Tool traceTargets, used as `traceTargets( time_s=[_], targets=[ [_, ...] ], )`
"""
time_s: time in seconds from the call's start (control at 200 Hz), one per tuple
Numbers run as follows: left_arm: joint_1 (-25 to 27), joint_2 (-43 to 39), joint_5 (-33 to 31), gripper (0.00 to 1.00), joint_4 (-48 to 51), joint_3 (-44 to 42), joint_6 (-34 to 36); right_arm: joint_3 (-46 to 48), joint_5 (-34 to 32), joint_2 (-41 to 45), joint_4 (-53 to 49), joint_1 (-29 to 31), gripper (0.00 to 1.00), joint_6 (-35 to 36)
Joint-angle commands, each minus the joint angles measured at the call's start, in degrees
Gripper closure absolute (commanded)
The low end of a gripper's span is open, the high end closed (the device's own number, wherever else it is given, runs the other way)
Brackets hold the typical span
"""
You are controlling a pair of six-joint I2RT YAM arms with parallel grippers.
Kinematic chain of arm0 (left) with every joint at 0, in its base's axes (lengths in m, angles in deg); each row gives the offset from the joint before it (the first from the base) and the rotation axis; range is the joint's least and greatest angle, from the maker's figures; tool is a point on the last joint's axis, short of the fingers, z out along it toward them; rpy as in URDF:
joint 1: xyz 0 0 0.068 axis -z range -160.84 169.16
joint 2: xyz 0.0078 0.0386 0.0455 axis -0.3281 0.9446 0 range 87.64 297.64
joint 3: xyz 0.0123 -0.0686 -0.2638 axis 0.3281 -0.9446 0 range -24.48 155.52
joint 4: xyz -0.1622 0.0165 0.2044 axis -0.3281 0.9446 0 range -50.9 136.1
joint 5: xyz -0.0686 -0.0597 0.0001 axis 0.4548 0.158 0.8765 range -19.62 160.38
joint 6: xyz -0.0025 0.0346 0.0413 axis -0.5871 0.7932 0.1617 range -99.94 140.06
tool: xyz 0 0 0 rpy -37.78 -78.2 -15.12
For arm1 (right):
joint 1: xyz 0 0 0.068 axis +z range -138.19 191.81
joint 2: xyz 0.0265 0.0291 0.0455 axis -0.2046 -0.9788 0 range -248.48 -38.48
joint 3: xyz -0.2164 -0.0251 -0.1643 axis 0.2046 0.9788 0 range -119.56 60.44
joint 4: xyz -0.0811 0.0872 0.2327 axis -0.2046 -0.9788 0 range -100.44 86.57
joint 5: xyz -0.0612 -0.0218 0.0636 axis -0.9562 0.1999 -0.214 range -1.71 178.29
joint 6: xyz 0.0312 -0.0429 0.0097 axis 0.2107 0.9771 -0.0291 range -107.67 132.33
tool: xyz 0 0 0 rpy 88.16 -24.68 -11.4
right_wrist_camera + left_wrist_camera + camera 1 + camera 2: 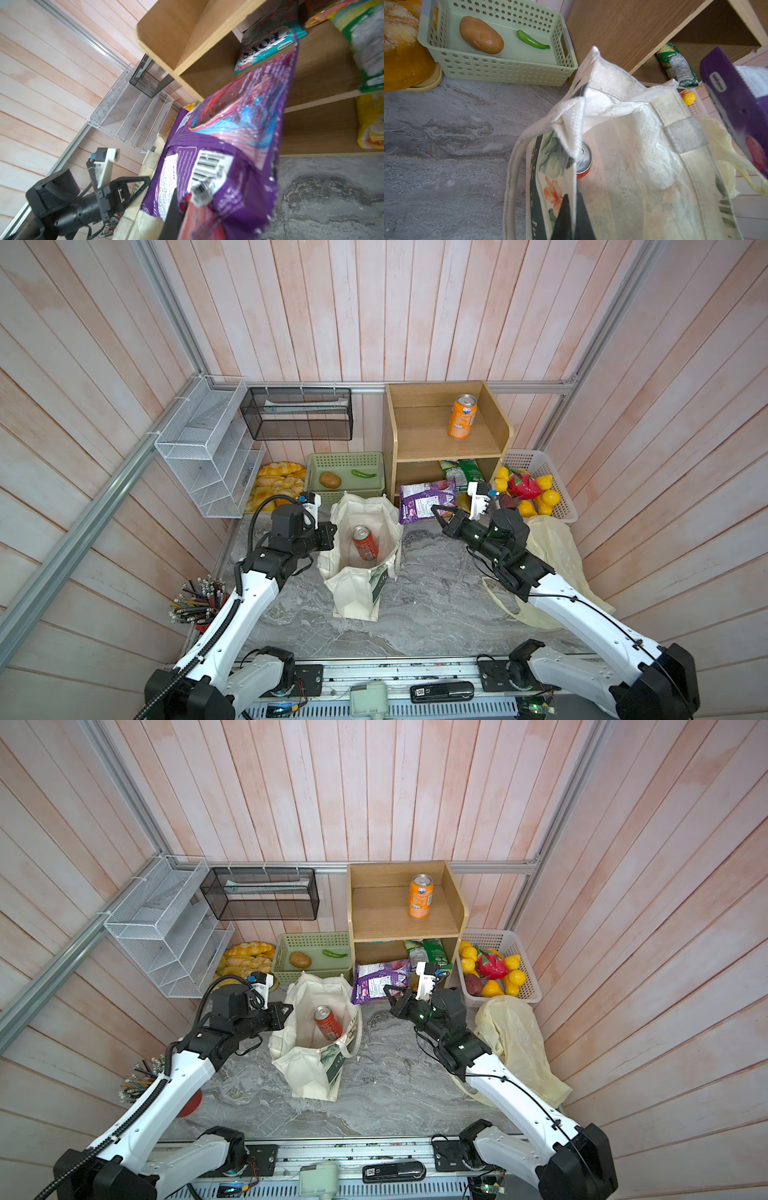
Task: Place the mixed food into the grocery bags and tie them
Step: 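Pull the purple snack bag out and lower it into the tote bag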
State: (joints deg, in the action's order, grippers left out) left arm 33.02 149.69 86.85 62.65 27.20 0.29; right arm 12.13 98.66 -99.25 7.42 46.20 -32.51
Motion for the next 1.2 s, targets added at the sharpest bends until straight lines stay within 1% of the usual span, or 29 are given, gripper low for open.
traceTargets(
  time_s=[0.0, 0.17, 0.46, 0.595, 0.66, 0.745, 0.93, 1.08, 1.195],
  targets=[
    [-0.2, -0.3, 1.1, 1.00, -0.4, 0.6, -0.4, -6.9, -3.0, -0.6, -5.8, 3.0, 1.00, 8.6],
    [-0.2, -0.5, 1.1, 1.00, -0.3, 0.7, -0.4, -15.5, 1.7, -6.6, -11.2, 4.4, 1.00, 16.7],
    [-0.2, -0.7, 0.9, 1.00, 0.7, 2.0, -0.2, -25.9, 11.8, -16.4, -21.2, 6.8, 1.00, 29.3],
    [-0.2, -0.4, 1.0, 1.00, 0.8, 2.3, -0.2, -30.5, 13.8, -22.0, -28.3, 8.6, 1.00, 37.1],
    [-0.2, -0.3, 1.0, 1.00, 0.8, 2.4, -0.3, -32.1, 13.9, -24.6, -31.4, 9.2, 1.00, 40.4],
    [-0.2, -0.3, 0.8, 1.00, 0.9, 2.4, -0.4, -32.9, 16.2, -27.2, -33.7, 9.5, 1.00, 44.4],
    [-0.2, -0.1, 0.9, 1.00, 1.1, 2.9, -0.4, -34.7, 24.1, -31.9, -36.6, 10.8, 1.00, 50.3],
    [-0.2, 0.4, 1.0, 1.00, 1.0, 3.1, -0.5, -39.5, 24.8, -37.0, -42.3, 13.5, 1.00, 54.6],
    [-0.2, 0.7, 1.3, 1.00, 0.7, 3.1, -0.7, -44.0, 22.4, -41.7, -48.0, 15.2, 1.00, 57.0]
  ],
)
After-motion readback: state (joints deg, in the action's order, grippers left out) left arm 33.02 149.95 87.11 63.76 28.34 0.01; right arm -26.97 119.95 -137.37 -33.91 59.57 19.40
